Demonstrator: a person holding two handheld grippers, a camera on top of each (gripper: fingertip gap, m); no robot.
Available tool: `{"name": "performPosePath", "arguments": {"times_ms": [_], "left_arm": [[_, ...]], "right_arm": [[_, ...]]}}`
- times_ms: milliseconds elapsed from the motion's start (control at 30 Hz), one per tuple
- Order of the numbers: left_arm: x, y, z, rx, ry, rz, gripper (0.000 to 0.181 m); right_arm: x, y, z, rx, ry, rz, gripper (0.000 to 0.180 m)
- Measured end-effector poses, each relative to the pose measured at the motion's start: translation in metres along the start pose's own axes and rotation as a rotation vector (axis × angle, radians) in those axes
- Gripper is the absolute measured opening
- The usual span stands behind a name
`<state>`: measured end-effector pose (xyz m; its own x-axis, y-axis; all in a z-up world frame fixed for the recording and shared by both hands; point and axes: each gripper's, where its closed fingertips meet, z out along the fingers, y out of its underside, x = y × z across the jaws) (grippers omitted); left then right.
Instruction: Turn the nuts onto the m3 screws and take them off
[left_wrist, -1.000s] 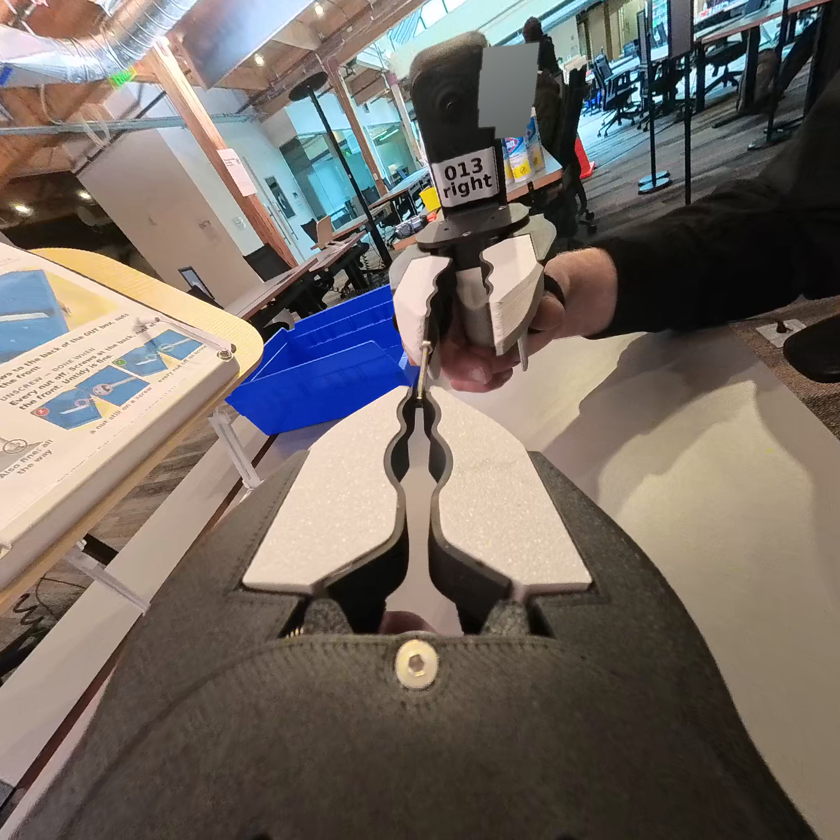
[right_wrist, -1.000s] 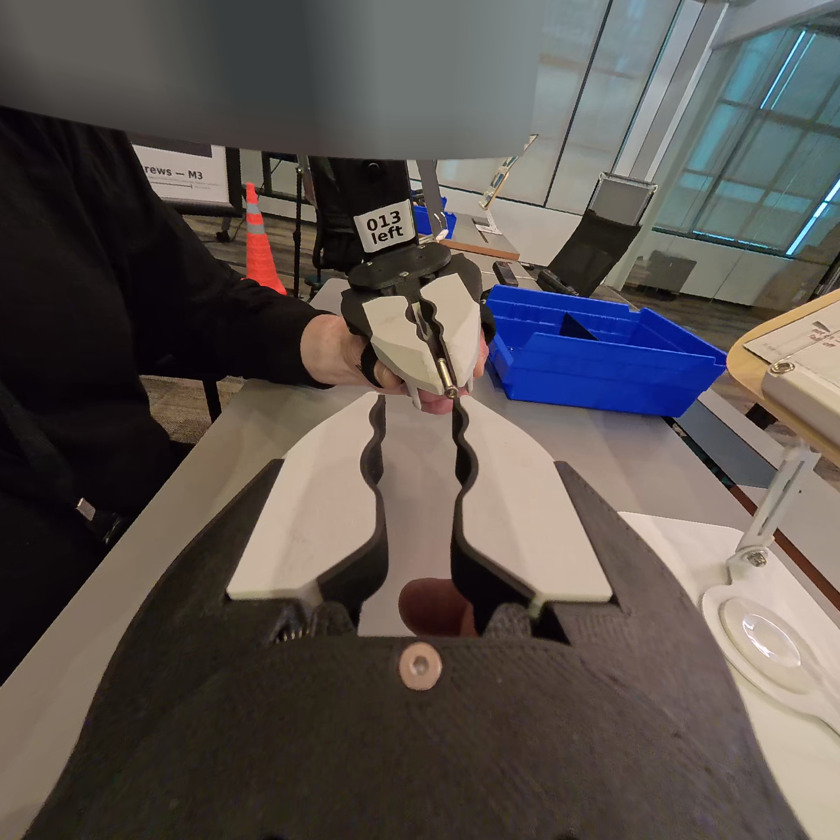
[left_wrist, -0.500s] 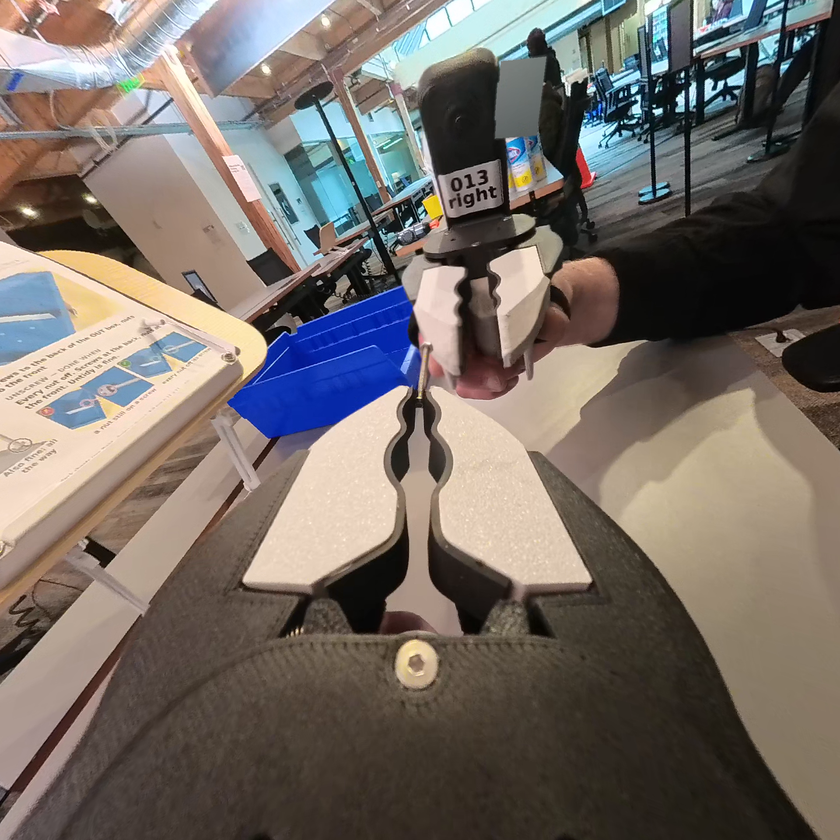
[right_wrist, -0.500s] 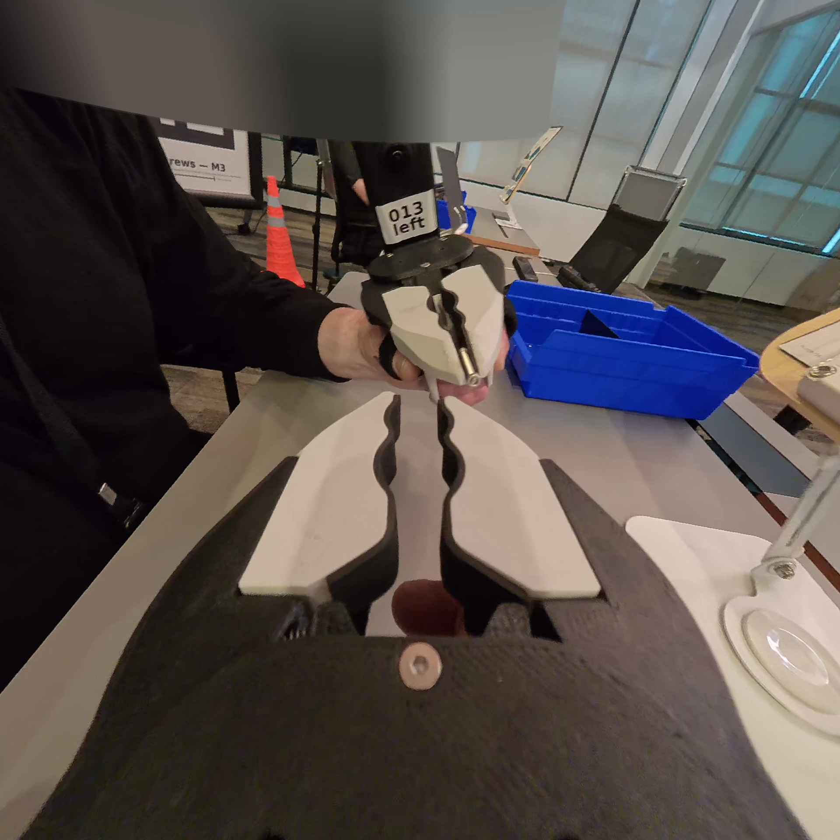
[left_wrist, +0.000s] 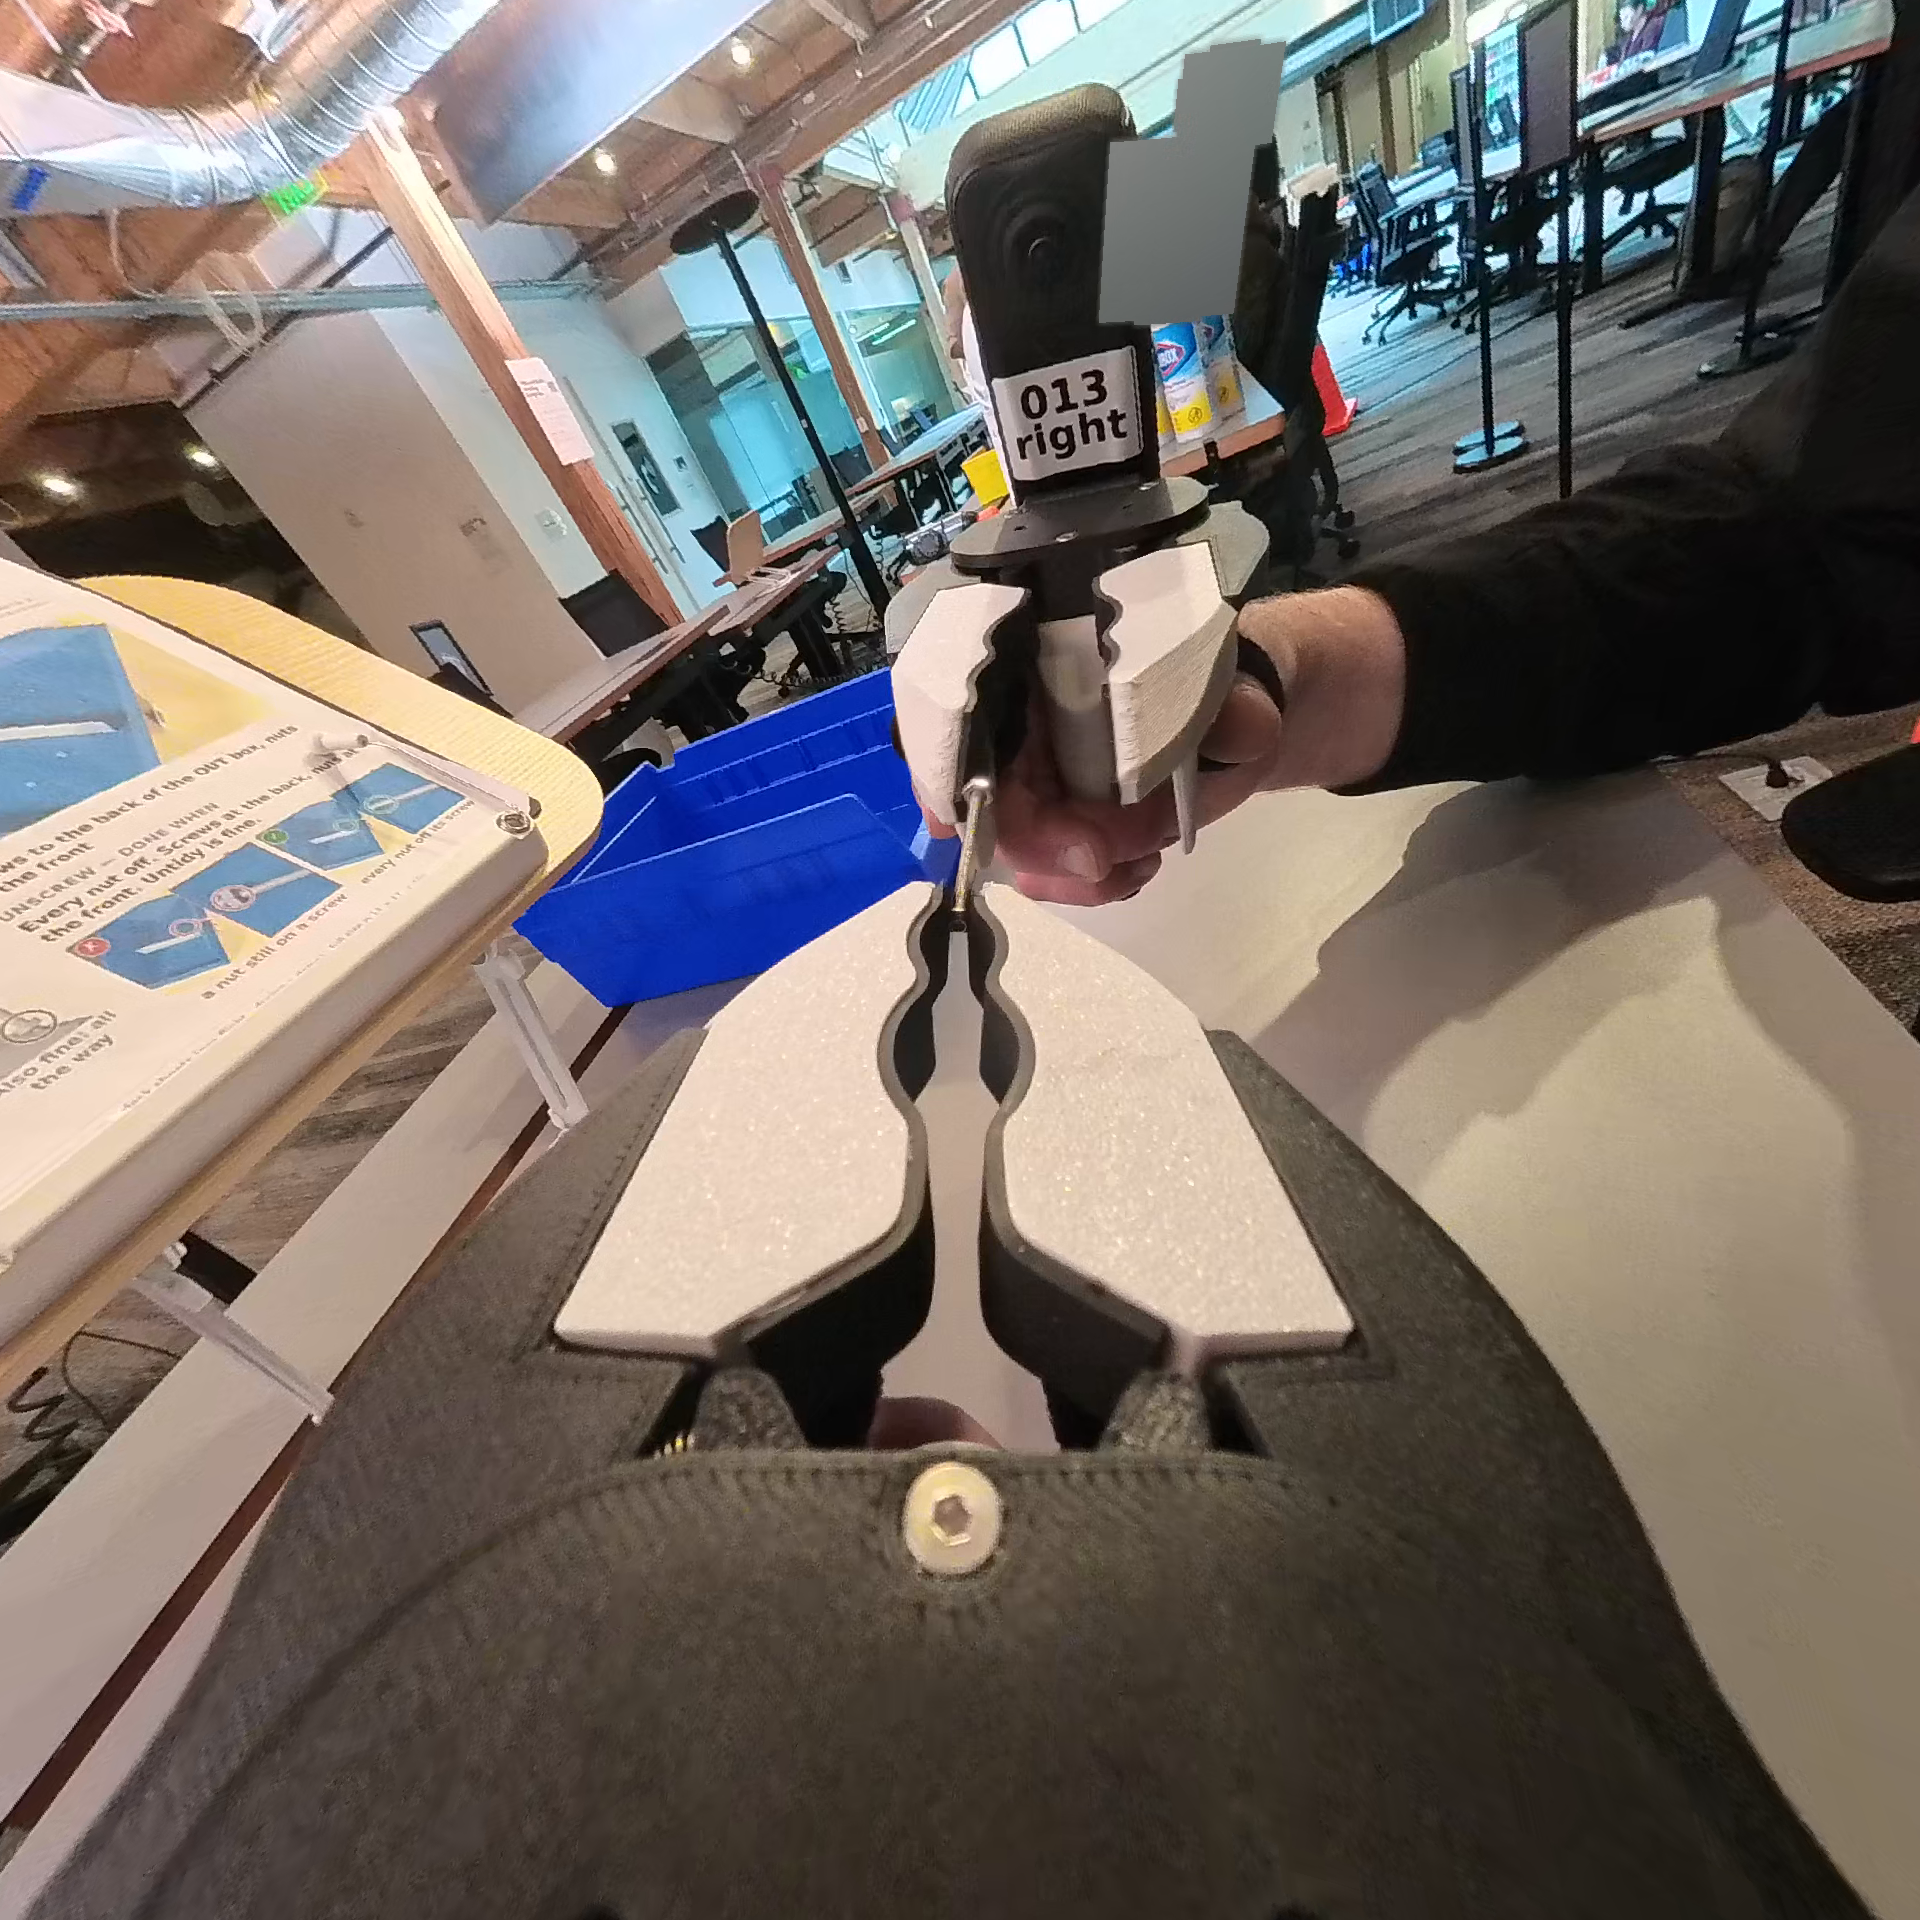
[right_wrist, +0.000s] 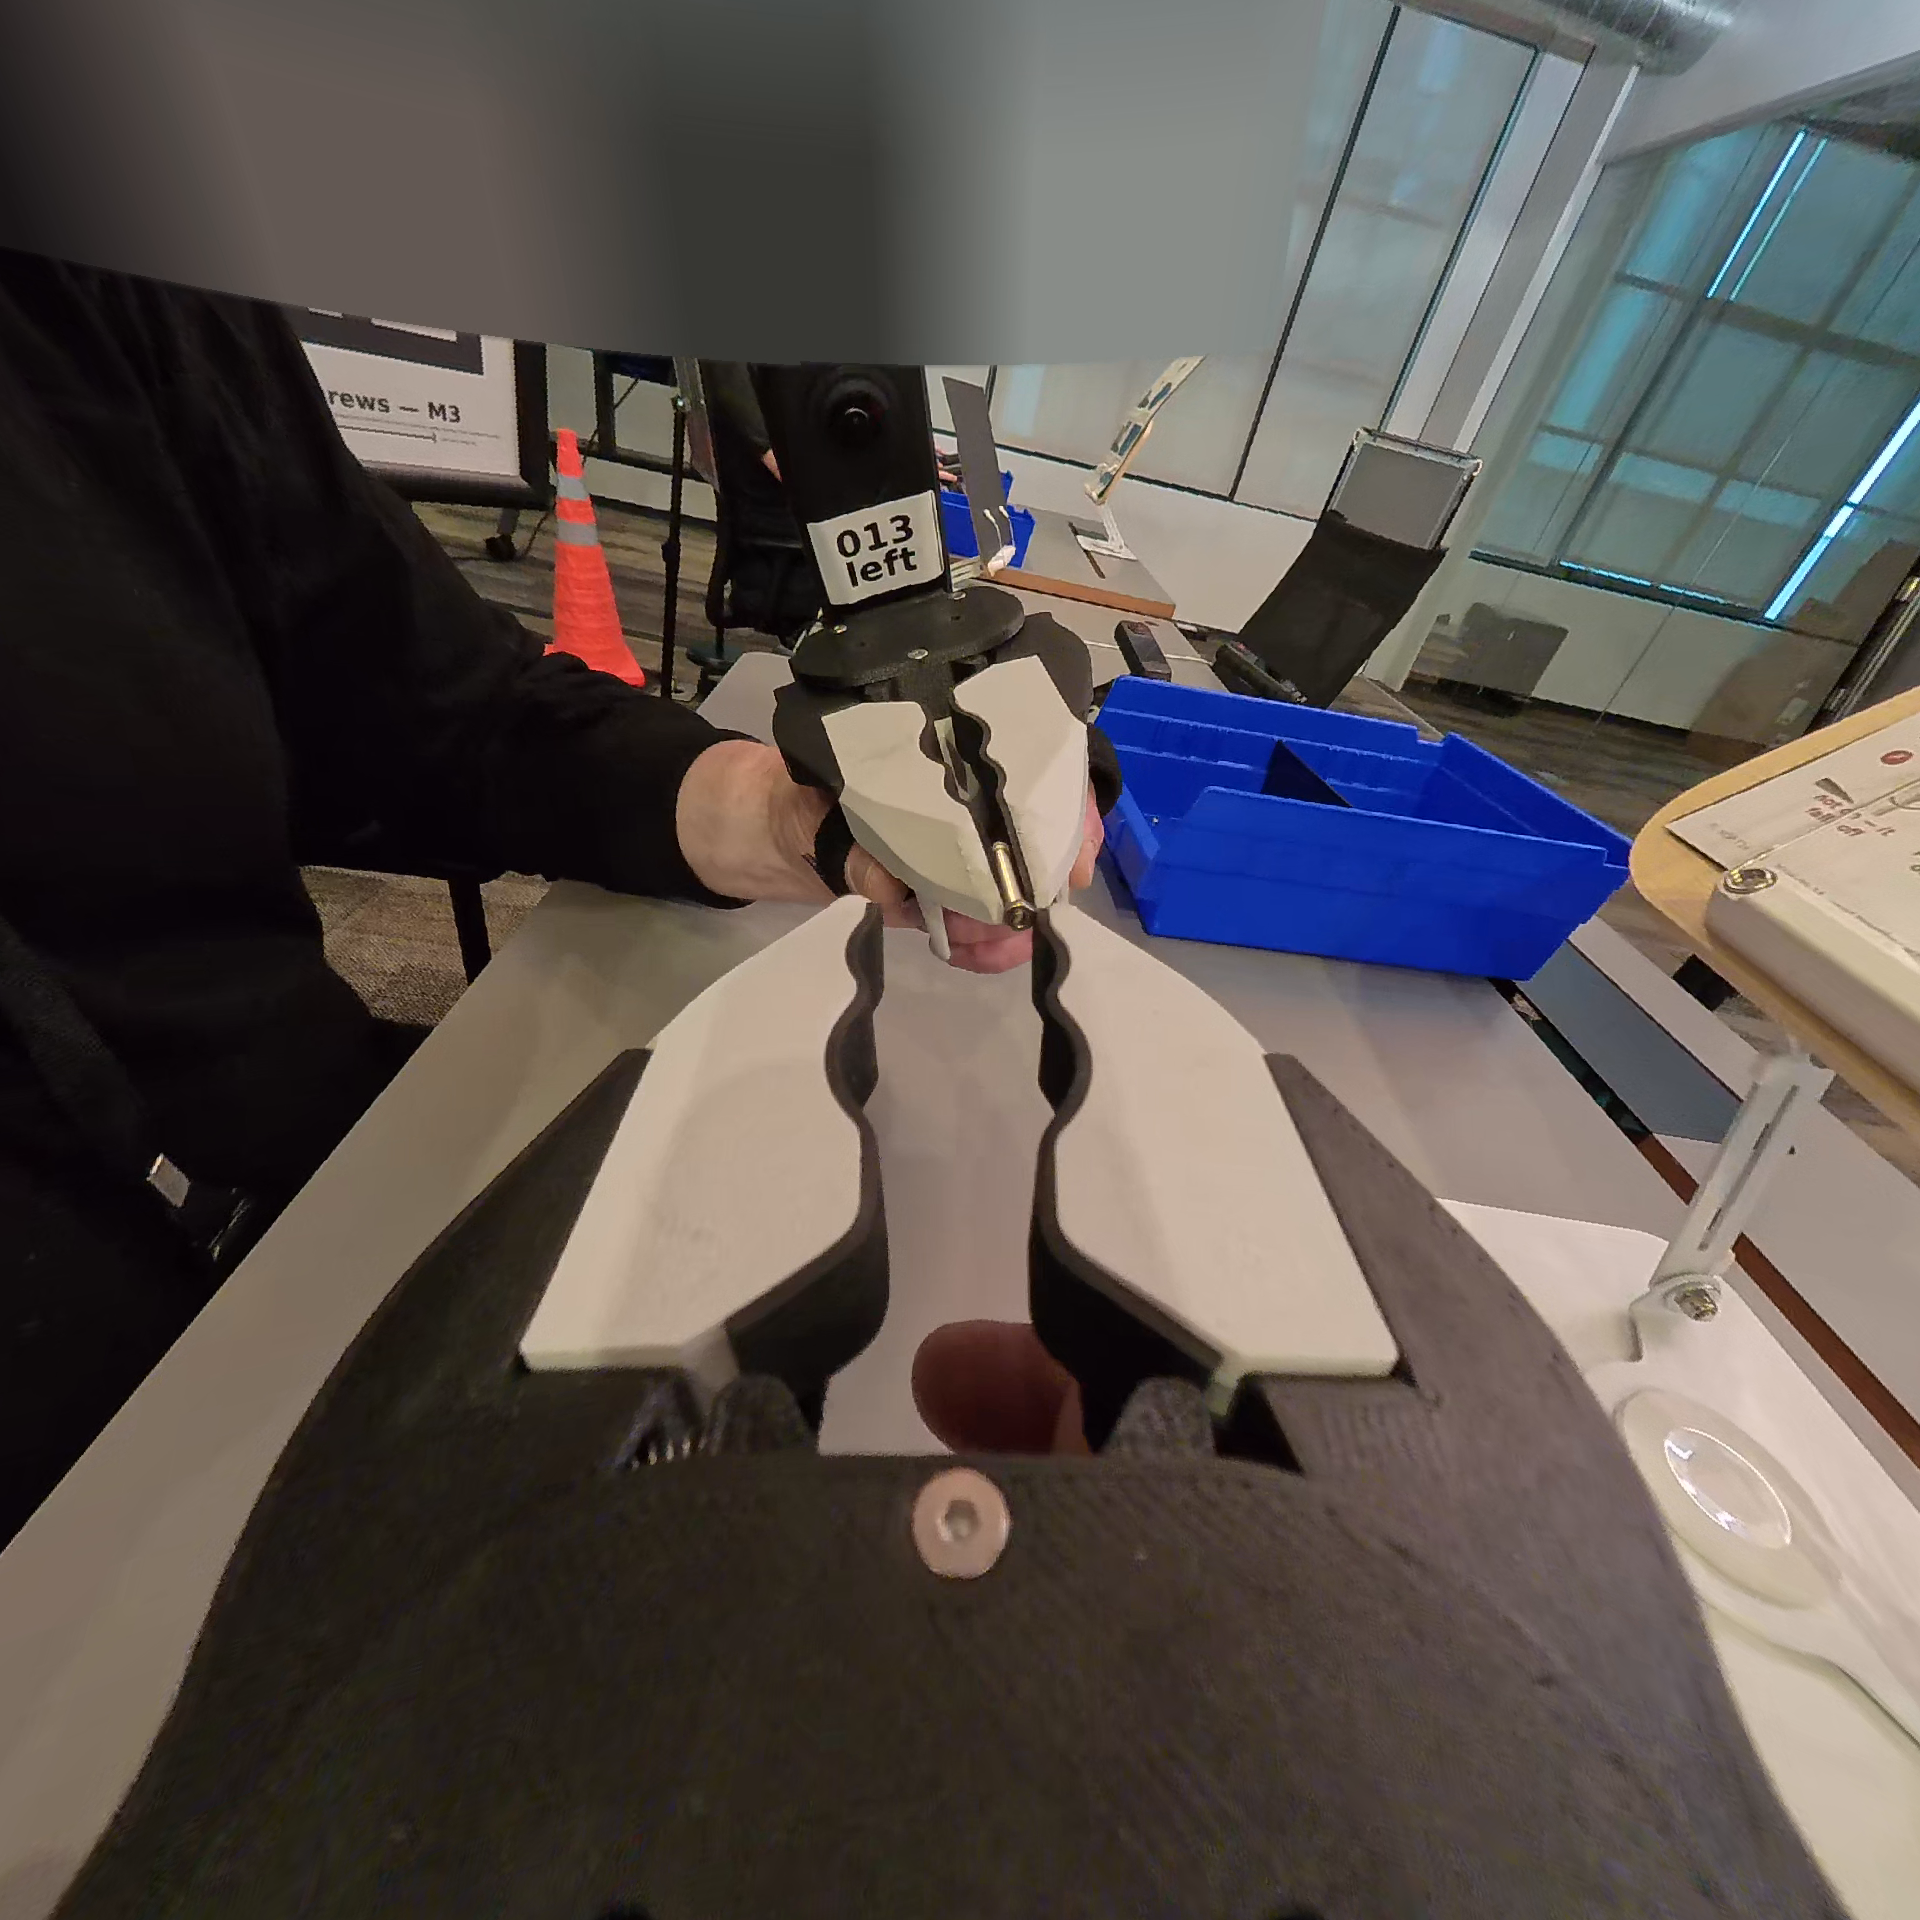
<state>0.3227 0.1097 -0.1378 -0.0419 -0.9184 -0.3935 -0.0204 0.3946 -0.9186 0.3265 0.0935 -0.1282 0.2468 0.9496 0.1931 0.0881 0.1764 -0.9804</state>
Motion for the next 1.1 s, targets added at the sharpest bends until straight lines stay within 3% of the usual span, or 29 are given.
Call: {"name": "performPosePath", "arguments": {"times_ms": [200, 400, 833, 1100], "left_arm": [[-0.002, -0.001, -0.002, 0.009, -0.008, -0.009, 0.003], [-0.001, -0.001, -0.001, 0.006, -0.001, -0.009, 0.003], [-0.003, -0.003, -0.002, 0.014, -0.011, -0.010, 0.003], [-0.001, -0.002, -0.001, 0.010, -0.004, -0.008, 0.003]], "right_arm": [[-0.009, 0.008, 0.002, -0.043, -0.056, 0.002, 0.017], [0.004, -0.001, -0.002, 0.000, 0.012, 0.004, 0.033], [-0.007, 0.003, 0.002, -0.028, -0.043, -0.010, 0.022], [0.000, -0.005, -0.001, 0.015, -0.001, -0.011, 0.030]]}}
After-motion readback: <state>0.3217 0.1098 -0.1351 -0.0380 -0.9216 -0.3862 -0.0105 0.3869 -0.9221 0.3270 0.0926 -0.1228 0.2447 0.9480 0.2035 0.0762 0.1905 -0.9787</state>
